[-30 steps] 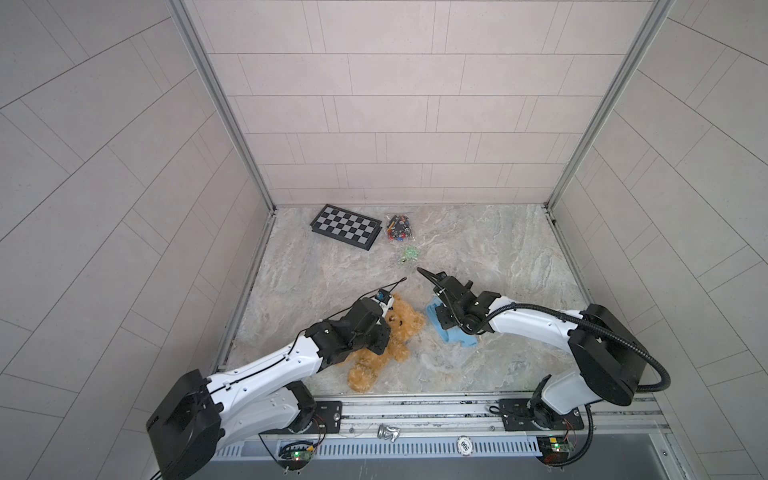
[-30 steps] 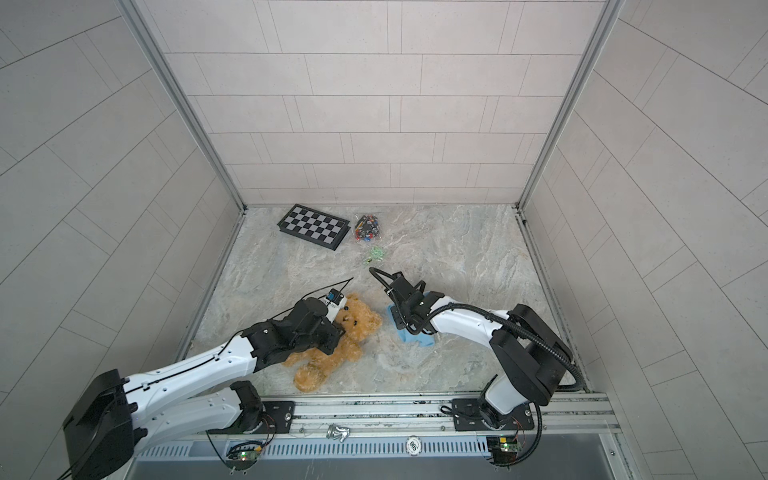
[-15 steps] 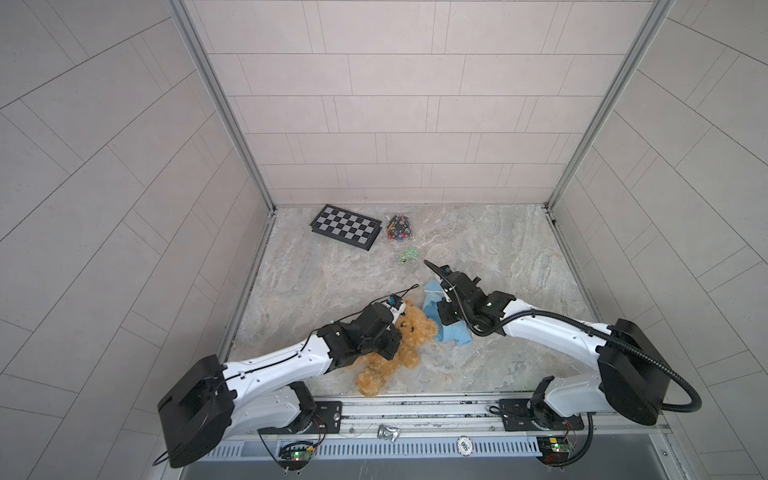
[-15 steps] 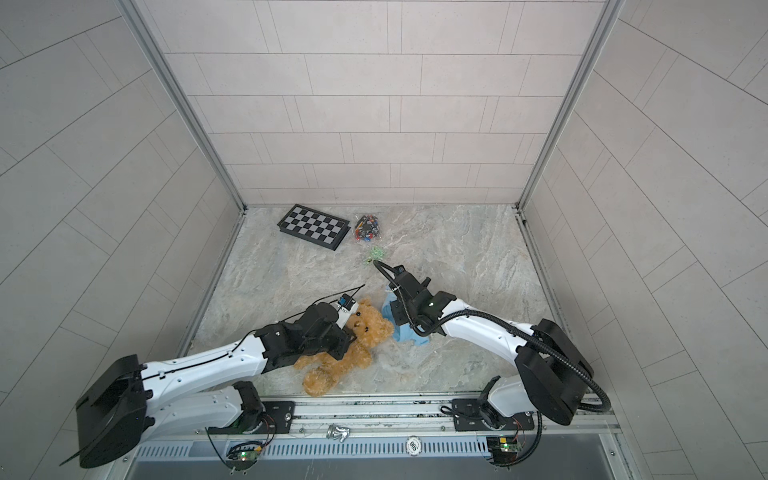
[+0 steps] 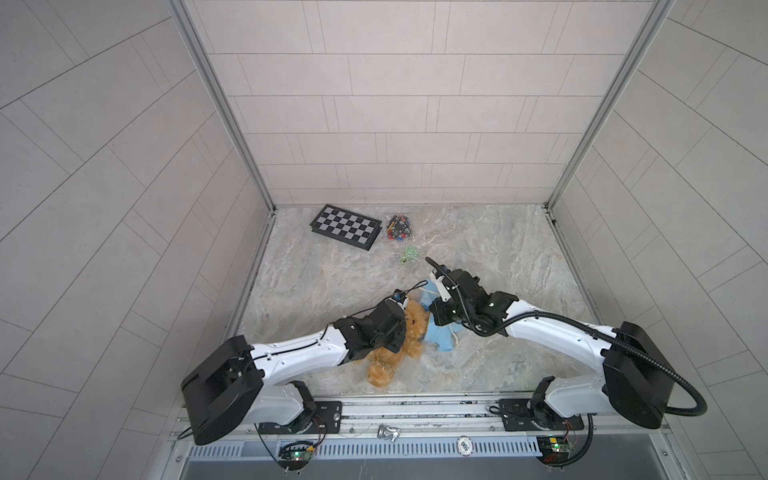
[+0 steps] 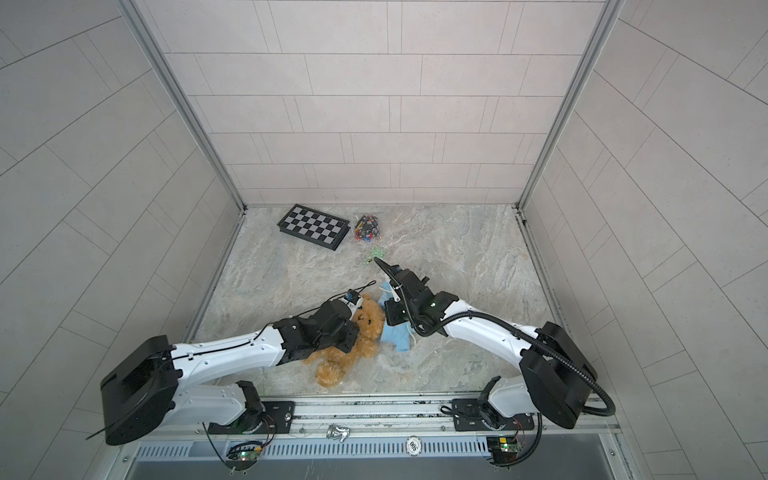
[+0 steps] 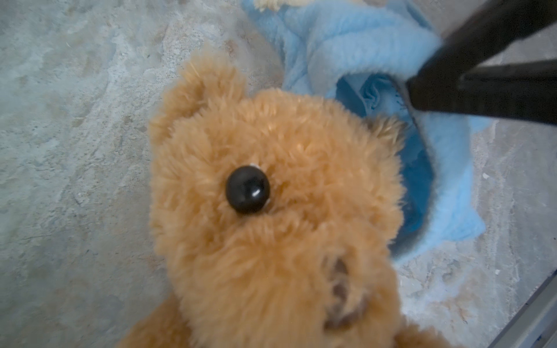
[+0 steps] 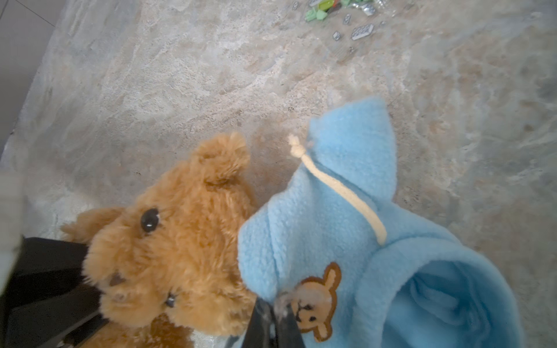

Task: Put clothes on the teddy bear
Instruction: 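Lift the hoodie with the right gripper and pull its opening over the bear's head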

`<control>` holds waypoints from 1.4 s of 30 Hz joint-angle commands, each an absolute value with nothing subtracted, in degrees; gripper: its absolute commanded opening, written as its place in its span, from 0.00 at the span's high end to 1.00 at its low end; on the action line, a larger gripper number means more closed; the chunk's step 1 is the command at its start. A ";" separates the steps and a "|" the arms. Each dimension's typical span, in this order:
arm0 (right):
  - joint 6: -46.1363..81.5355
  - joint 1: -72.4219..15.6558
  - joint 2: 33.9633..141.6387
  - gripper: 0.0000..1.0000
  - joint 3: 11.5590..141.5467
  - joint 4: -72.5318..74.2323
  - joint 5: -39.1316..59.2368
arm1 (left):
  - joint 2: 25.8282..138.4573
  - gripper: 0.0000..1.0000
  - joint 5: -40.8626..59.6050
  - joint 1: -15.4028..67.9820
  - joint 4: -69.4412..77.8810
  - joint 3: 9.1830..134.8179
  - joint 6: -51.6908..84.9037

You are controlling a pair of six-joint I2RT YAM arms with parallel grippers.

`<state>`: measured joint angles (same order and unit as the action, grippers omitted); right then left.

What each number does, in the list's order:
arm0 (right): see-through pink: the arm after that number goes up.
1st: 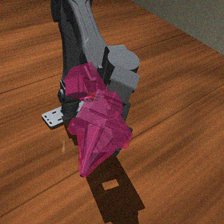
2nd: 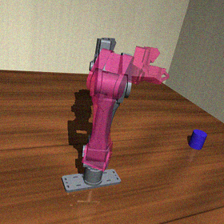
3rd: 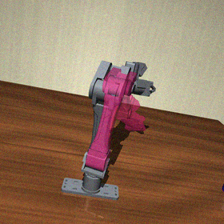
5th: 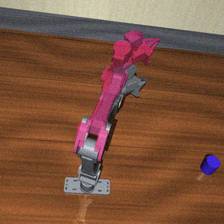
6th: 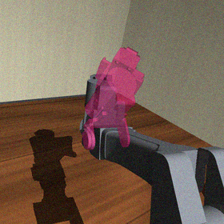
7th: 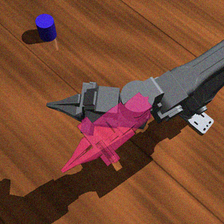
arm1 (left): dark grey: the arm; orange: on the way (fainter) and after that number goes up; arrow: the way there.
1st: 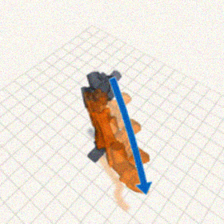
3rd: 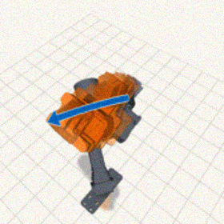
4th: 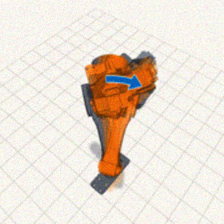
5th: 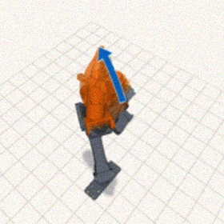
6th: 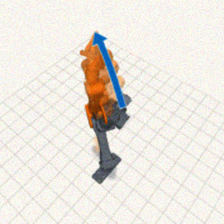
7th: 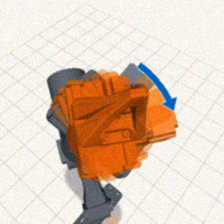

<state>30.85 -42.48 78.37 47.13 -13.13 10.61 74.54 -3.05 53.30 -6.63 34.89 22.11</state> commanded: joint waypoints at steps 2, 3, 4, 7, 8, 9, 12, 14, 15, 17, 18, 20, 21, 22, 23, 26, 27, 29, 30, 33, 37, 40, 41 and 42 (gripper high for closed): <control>33.00 -41.53 77.57 0.98 46.37 -11.69 14.76 | 77.47 1.00 -5.45 53.44 -5.30 37.97 20.04; 33.02 -41.04 77.61 0.96 46.32 -11.76 15.37 | 78.28 1.00 -5.48 53.44 -5.72 38.67 19.95; 32.82 -40.43 77.61 0.91 46.17 -12.01 16.15 | 79.02 1.00 -5.27 53.44 -6.05 39.25 19.80; 31.54 -37.70 76.28 0.76 45.84 -14.82 17.41 | 80.50 1.00 -5.04 53.40 -6.63 40.06 19.79; 31.23 -36.48 75.05 0.71 45.42 -15.86 17.60 | 80.80 1.00 -4.81 53.37 -6.59 40.20 19.73; 30.83 -35.40 73.87 0.68 45.05 -16.76 17.63 | 81.15 1.00 -4.56 53.35 -6.74 40.38 19.64; 29.87 -31.62 68.65 0.57 43.81 -20.95 16.73 | 82.90 1.00 -3.55 53.35 -7.53 41.67 19.13; 29.69 -29.86 64.52 0.57 41.45 -21.99 13.64 | 83.79 1.00 -3.27 53.37 -7.82 42.25 18.93; 29.22 -29.31 62.84 0.58 40.05 -21.89 12.29 | 83.89 1.00 -3.25 53.35 -7.82 42.28 18.90; 30.00 -26.93 60.86 0.62 37.33 -21.65 12.34 | 83.84 1.00 -3.26 53.36 -7.74 42.21 19.00; 30.19 -25.65 60.94 0.65 36.28 -21.17 13.31 | 83.91 1.00 -3.17 53.35 -7.73 42.27 18.92; 29.98 -24.78 62.43 0.71 35.84 -20.07 14.11 | 84.18 1.00 -2.94 53.35 -7.82 42.51 18.81; 29.81 -24.66 63.78 0.75 35.82 -19.20 14.27 | 84.43 1.00 -2.81 53.39 -7.91 42.60 18.81; 29.93 -24.49 65.33 0.79 34.10 -18.04 14.64 | 84.63 1.00 -2.73 53.35 -8.00 42.80 18.72; 30.29 -24.17 66.75 0.82 33.81 -17.03 15.29 | 84.82 1.00 -2.49 53.35 -8.04 42.89 18.63; 30.50 -23.83 72.03 0.86 34.82 -15.29 17.69 | 85.16 1.00 -2.20 53.35 -8.00 43.04 18.46; 29.26 -23.82 74.01 0.87 35.15 -15.36 19.55 | 85.19 1.00 -2.12 53.37 -8.00 43.07 18.47; 28.37 -23.95 77.25 0.88 38.03 -15.93 22.09 | 85.34 1.00 -1.89 53.39 -8.08 43.15 18.44; 28.39 -23.95 78.52 0.89 38.10 -14.84 23.15 | 85.43 1.00 -1.78 53.35 -8.08 43.24 18.33; 28.37 -23.90 81.35 0.88 38.22 -12.39 24.65 | 85.25 1.00 -1.62 53.35 -8.00 43.16 18.27; 28.91 -23.93 84.51 0.84 38.32 -8.93 28.75 | 84.70 1.00 -1.12 53.35 -7.75 42.89 18.11; 30.39 -23.97 86.07 0.80 38.08 -5.15 33.07 | 84.72 1.00 -0.46 53.35 -7.56 42.89 17.99; 31.15 -23.96 86.22 0.79 37.82 -3.39 34.55 | 84.73 1.00 -0.31 53.36 -7.47 42.85 18.01; 31.89 -23.91 86.30 0.77 37.58 -1.82 36.02 | 84.62 1.00 -0.17 53.40 -7.40 42.80 18.02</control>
<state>29.95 -23.94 86.06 37.67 -7.68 30.22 83.90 -1.91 53.28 -7.27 42.74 18.79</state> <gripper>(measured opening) 0.216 0.147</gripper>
